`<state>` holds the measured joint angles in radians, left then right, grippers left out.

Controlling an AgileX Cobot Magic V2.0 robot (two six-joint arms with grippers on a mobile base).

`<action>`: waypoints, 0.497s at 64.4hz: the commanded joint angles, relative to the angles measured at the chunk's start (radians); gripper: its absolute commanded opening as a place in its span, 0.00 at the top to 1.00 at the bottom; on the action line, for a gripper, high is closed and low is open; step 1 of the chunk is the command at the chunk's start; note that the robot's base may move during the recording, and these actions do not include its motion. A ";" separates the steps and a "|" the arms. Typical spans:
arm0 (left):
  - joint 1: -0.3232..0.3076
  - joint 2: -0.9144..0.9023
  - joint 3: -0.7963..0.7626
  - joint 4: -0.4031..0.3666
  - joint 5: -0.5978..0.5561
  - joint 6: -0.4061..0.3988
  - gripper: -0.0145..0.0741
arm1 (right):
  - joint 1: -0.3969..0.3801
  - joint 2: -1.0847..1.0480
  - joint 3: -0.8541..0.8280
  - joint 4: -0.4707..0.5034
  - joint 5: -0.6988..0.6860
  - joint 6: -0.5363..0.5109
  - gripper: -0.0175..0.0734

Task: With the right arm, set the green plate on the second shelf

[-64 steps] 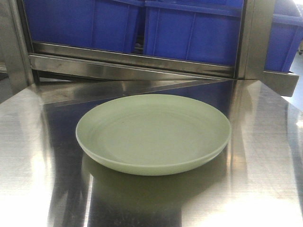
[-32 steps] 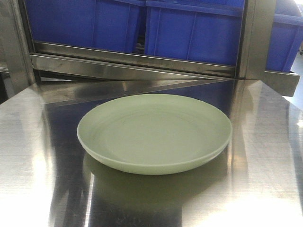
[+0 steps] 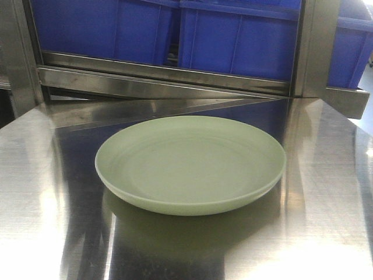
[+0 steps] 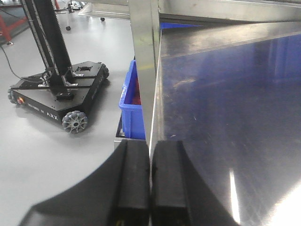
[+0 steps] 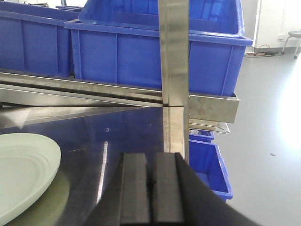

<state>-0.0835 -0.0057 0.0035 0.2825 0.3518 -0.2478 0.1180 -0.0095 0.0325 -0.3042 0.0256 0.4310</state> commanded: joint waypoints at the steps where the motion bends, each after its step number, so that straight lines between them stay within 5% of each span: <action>1: -0.008 -0.023 0.041 0.002 -0.058 -0.002 0.70 | -0.005 -0.019 -0.007 -0.013 -0.084 -0.002 0.75; 18: -0.008 -0.023 0.041 0.002 -0.058 -0.002 0.70 | -0.005 0.003 -0.007 -0.012 -0.160 0.002 0.75; 32: -0.008 -0.023 0.041 0.002 -0.058 -0.002 0.70 | -0.005 0.270 -0.076 -0.012 -0.275 0.036 0.75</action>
<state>-0.0835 -0.0057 0.0035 0.2825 0.3518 -0.2478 0.1180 0.1352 0.0276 -0.3042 -0.1225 0.4422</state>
